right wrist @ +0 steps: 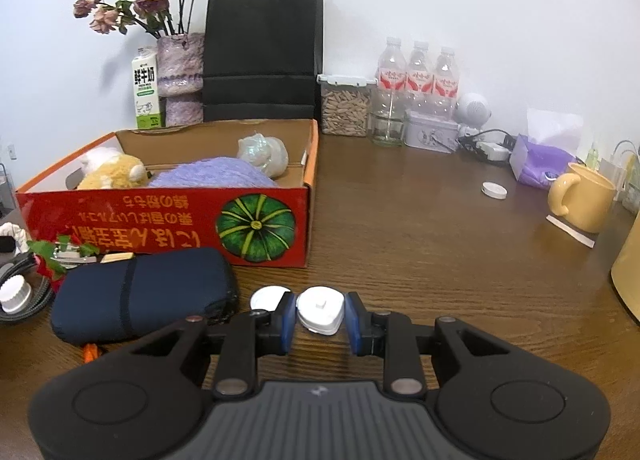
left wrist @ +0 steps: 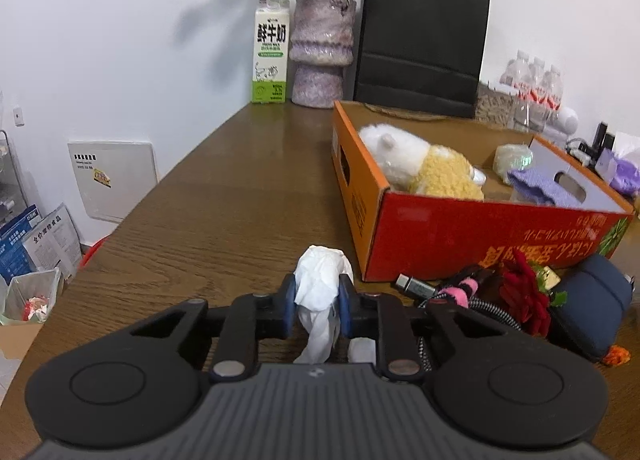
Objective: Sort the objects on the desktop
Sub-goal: 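Grasp the white bottle cap with the right gripper while the left gripper grasps the white tissue, then carry the cap and tissue into the cardboard box and open both grippers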
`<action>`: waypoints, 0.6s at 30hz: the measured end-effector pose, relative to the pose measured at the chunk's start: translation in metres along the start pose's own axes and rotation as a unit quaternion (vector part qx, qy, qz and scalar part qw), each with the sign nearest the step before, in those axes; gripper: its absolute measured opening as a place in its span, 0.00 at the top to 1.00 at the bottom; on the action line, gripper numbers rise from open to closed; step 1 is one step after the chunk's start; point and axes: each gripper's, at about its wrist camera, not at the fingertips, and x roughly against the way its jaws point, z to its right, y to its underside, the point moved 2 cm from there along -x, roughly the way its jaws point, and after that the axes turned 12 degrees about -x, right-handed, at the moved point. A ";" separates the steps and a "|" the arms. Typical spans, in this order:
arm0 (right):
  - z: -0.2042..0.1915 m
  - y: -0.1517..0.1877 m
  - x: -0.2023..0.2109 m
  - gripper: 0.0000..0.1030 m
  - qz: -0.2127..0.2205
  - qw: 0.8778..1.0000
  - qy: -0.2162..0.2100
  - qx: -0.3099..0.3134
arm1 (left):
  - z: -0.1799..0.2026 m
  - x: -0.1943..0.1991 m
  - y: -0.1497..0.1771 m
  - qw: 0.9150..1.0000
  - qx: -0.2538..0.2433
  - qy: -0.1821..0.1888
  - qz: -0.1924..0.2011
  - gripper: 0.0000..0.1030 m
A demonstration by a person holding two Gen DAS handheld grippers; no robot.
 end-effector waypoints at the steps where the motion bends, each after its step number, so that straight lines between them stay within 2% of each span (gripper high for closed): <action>1: -0.001 -0.001 0.002 0.76 0.002 1.000 -0.002 0.001 | -0.002 0.004 -0.001 1.000 0.004 0.000 0.004 0.79; 5: -0.004 -0.005 0.010 0.76 0.009 1.000 -0.010 -0.002 | -0.005 0.021 -0.007 1.000 0.016 -0.001 0.025 0.80; 9: -0.008 -0.013 0.021 0.76 0.025 0.999 -0.019 -0.001 | -0.003 0.043 -0.021 0.998 0.018 -0.007 0.062 0.80; 13: -0.017 -0.028 0.031 0.76 0.045 0.998 -0.035 -0.001 | 0.009 0.057 -0.042 0.995 0.003 -0.003 0.097 0.80; 18: -0.040 -0.053 0.033 0.76 0.069 0.996 -0.063 0.004 | 0.034 0.056 -0.069 0.992 -0.011 0.018 0.122 0.80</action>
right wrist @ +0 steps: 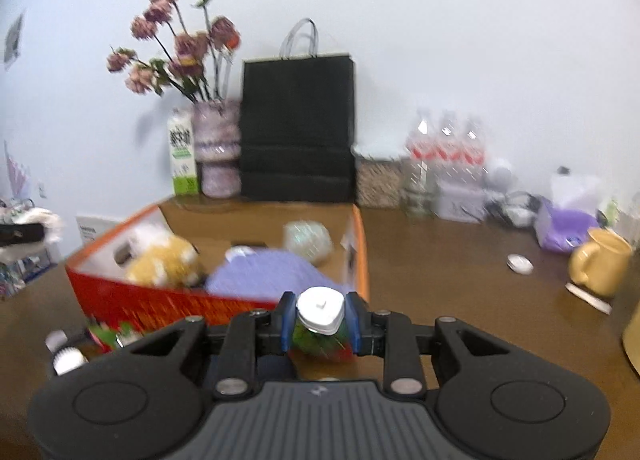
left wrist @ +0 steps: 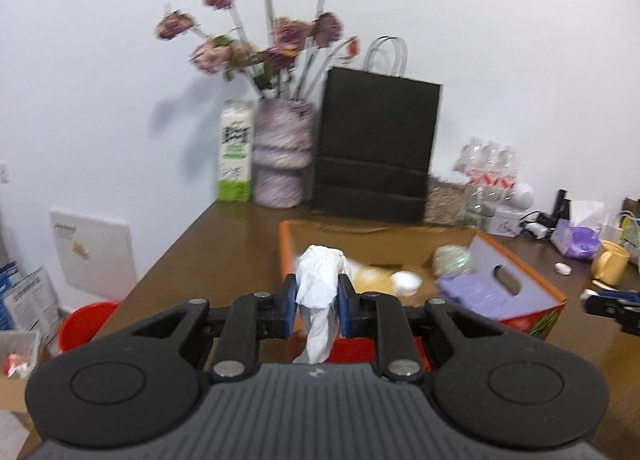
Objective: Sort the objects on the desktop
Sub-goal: 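Carry the cap and tissue into the cardboard box and open both grippers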
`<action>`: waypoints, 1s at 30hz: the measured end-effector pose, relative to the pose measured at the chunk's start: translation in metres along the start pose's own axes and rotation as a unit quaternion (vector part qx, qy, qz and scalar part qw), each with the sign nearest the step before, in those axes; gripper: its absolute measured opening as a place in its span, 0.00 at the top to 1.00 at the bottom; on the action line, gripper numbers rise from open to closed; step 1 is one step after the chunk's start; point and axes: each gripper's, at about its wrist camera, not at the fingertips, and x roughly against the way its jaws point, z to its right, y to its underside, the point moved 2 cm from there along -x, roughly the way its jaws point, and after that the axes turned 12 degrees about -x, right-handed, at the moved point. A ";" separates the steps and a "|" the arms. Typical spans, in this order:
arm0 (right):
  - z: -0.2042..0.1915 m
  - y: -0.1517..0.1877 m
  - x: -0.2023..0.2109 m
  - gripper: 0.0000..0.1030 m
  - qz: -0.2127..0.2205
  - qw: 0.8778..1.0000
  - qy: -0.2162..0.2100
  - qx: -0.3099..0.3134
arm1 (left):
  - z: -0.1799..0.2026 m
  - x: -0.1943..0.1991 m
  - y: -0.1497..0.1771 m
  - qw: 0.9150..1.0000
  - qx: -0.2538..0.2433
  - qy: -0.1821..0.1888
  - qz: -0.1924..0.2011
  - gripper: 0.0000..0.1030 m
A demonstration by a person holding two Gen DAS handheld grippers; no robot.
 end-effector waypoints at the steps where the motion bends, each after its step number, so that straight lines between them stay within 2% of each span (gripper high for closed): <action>1: -0.006 -0.004 -0.003 0.76 0.004 1.000 -0.006 0.001 | 0.007 -0.005 -0.005 1.000 -0.004 0.006 0.005 0.80; 9: -0.052 -0.022 -0.043 0.76 0.001 0.998 -0.057 -0.004 | 0.044 -0.051 -0.021 1.000 -0.009 0.029 0.000 0.80; 13: -0.071 -0.029 -0.070 0.76 -0.001 0.998 -0.055 0.005 | 0.051 -0.078 -0.023 0.999 -0.006 0.030 -0.015 0.80; 21: -0.082 -0.019 -0.122 0.76 -0.015 0.998 -0.064 -0.011 | 0.047 -0.119 -0.001 0.999 0.002 -0.009 -0.054 0.80; 23: -0.083 -0.013 -0.129 0.76 -0.030 0.998 -0.063 -0.004 | 0.046 -0.120 0.003 0.998 -0.007 -0.009 -0.054 0.80; 25: -0.085 -0.008 -0.131 0.76 -0.033 0.998 -0.060 0.009 | 0.048 -0.121 0.006 0.998 -0.020 -0.024 -0.056 0.80; 30: -0.085 -0.001 -0.133 0.76 -0.042 0.998 -0.051 0.018 | 0.051 -0.119 0.011 0.997 -0.028 -0.030 -0.061 0.77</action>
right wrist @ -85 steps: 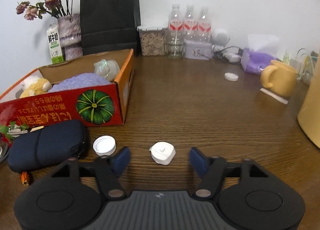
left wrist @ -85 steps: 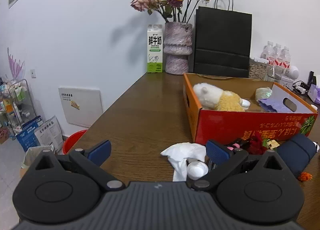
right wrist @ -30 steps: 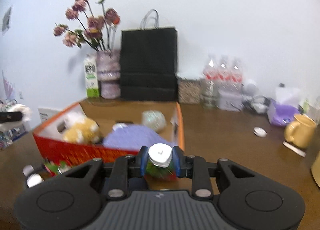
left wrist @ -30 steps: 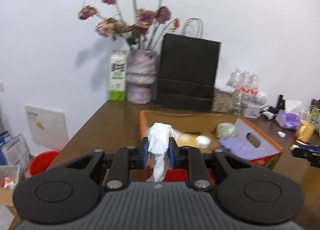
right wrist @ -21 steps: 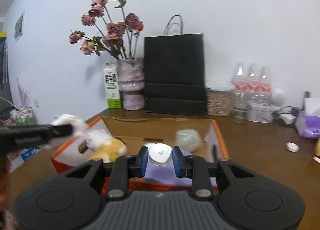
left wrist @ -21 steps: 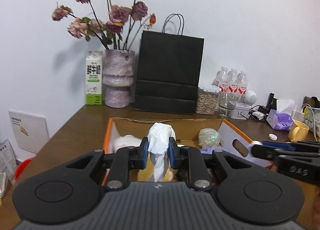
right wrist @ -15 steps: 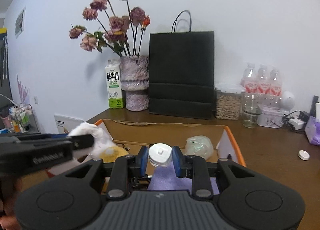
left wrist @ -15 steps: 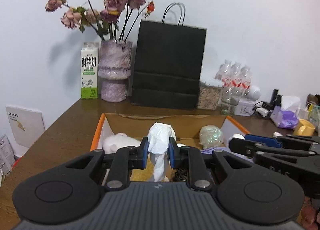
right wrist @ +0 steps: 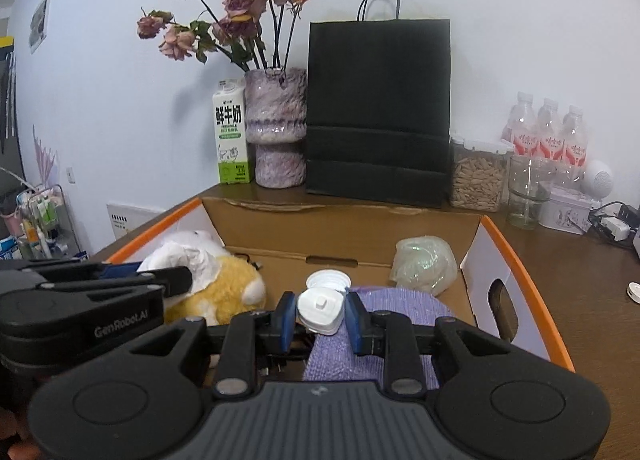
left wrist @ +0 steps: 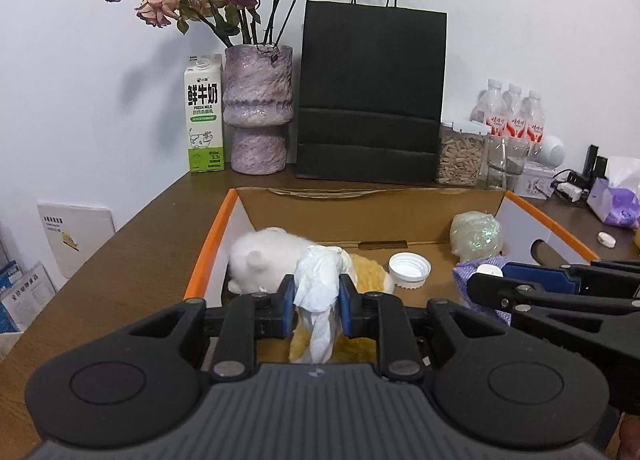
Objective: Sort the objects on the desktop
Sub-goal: 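Carry the cap and tissue into the cardboard box and open both grippers, then withdraw both grippers from the box toward the navy pouch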
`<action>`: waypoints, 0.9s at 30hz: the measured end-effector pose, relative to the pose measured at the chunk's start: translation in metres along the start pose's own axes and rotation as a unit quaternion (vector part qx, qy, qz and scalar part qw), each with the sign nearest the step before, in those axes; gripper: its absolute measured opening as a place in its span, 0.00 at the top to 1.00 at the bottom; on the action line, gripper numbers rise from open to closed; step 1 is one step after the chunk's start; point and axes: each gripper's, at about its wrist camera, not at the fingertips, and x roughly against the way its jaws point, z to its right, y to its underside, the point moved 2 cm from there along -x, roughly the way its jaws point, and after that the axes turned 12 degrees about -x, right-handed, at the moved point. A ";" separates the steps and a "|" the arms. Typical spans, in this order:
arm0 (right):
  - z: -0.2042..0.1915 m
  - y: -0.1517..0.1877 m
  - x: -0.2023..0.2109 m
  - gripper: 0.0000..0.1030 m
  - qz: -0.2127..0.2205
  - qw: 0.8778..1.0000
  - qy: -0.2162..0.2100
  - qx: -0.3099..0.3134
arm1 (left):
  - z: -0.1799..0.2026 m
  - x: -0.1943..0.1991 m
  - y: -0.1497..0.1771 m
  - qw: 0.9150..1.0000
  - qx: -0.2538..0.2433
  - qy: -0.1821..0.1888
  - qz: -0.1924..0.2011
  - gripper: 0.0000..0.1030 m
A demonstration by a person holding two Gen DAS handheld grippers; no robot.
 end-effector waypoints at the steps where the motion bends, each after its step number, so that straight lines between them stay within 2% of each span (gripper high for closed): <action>1: 0.001 0.001 -0.001 0.76 -0.002 1.000 0.001 0.000 | 0.001 0.001 0.000 1.000 -0.003 -0.003 0.001 0.72; 2: 0.002 0.001 -0.001 0.75 -0.003 1.000 0.001 0.000 | 0.002 0.001 0.000 1.000 -0.005 -0.007 0.002 0.68; 4: 0.003 0.002 0.000 0.74 -0.003 1.000 0.001 -0.002 | 0.002 0.003 -0.001 1.000 -0.007 -0.015 0.004 0.41; 5: 0.004 0.002 0.002 0.71 -0.002 1.000 0.001 -0.004 | 0.002 0.004 -0.002 1.000 -0.009 -0.017 0.008 0.36; 8: 0.008 0.000 0.010 0.41 0.014 1.000 0.004 -0.008 | 0.002 0.012 -0.003 0.999 -0.012 -0.031 0.031 0.22; 9: 0.010 -0.001 0.014 0.30 0.025 1.000 0.012 -0.009 | 0.001 0.015 -0.004 0.998 -0.013 -0.046 0.036 0.10; 10: 0.012 -0.002 0.017 0.25 0.033 0.999 0.018 -0.008 | 0.000 0.017 -0.005 0.997 -0.013 -0.066 0.042 0.00; 11: 0.016 -0.003 0.020 0.09 0.044 0.999 0.020 -0.012 | -0.002 0.019 -0.005 0.995 -0.012 -0.080 0.051 0.00; 12: 0.019 -0.005 0.022 0.00 0.050 0.998 0.017 -0.018 | -0.003 0.022 -0.006 0.995 -0.011 -0.081 0.059 0.00; 16: 0.025 -0.009 0.030 0.00 0.061 0.998 0.000 -0.032 | -0.002 0.023 -0.007 0.996 -0.007 -0.064 0.062 0.00; 27: 0.022 -0.006 0.033 0.00 0.066 0.998 0.010 -0.015 | -0.001 0.022 -0.006 0.996 -0.012 -0.069 0.059 0.00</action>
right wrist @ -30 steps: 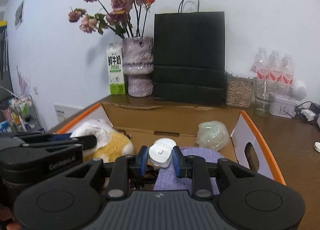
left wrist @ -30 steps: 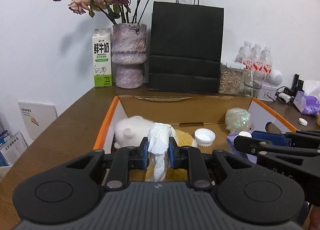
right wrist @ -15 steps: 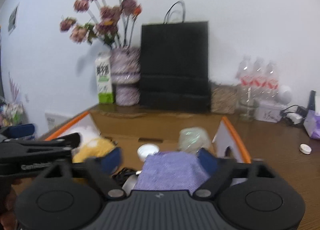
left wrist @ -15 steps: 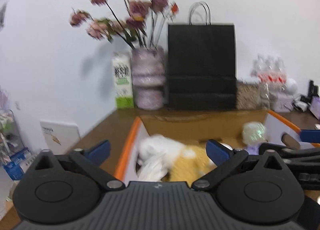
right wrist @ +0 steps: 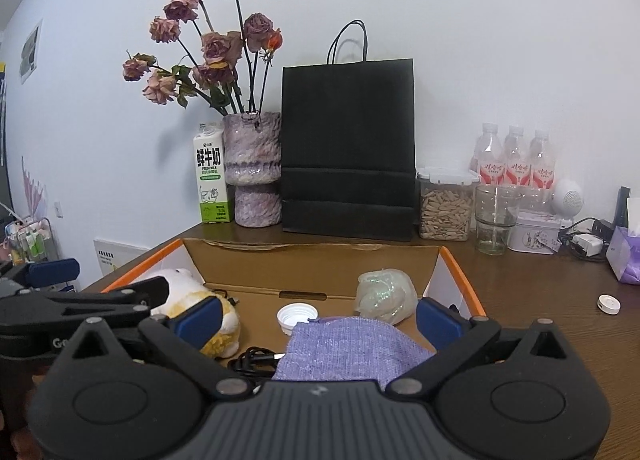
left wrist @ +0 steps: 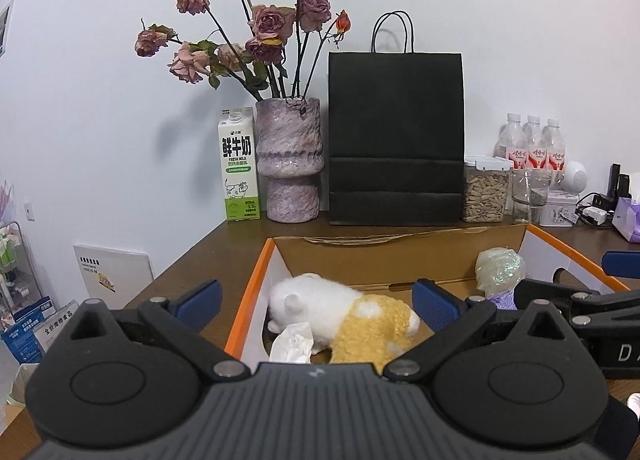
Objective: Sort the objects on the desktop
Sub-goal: 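Withdraw both grippers from the box toward the navy pouch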
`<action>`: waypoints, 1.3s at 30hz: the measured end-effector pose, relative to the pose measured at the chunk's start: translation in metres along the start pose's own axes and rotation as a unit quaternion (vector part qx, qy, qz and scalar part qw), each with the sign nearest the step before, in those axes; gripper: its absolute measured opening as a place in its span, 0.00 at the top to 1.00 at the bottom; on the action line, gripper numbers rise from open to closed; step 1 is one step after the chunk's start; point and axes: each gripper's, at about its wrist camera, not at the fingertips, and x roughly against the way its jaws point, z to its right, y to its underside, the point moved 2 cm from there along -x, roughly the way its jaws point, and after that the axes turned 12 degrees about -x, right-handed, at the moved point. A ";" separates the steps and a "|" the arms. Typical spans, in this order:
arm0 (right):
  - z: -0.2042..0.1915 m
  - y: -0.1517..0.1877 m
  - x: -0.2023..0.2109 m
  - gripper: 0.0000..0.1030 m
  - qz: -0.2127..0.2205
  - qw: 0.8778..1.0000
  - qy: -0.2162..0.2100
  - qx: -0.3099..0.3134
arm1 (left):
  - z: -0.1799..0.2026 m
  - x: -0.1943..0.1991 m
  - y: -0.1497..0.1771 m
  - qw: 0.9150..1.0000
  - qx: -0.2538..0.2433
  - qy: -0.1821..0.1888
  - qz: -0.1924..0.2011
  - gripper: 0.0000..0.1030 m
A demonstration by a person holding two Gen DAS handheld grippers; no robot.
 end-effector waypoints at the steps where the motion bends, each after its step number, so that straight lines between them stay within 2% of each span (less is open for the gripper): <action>1: 0.000 0.000 0.000 0.00 0.000 1.000 0.001 0.001 | 0.000 0.000 0.000 1.000 0.000 0.000 0.000 0.00; 14: -0.005 -0.015 0.017 0.00 0.015 1.000 -0.016 -0.011 | -0.007 0.013 -0.011 1.000 0.019 0.010 0.019 0.00; 24: -0.007 -0.023 0.049 0.00 0.027 1.000 -0.011 -0.007 | -0.012 0.046 -0.024 0.999 0.001 0.007 0.044 0.00; 33: -0.006 -0.015 0.083 0.00 0.024 1.000 -0.006 0.008 | -0.021 0.076 -0.021 0.999 -0.008 0.009 0.051 0.00; 39: -0.002 -0.001 0.102 0.00 0.019 1.000 0.001 0.021 | -0.027 0.095 -0.007 0.999 -0.011 0.012 0.044 0.00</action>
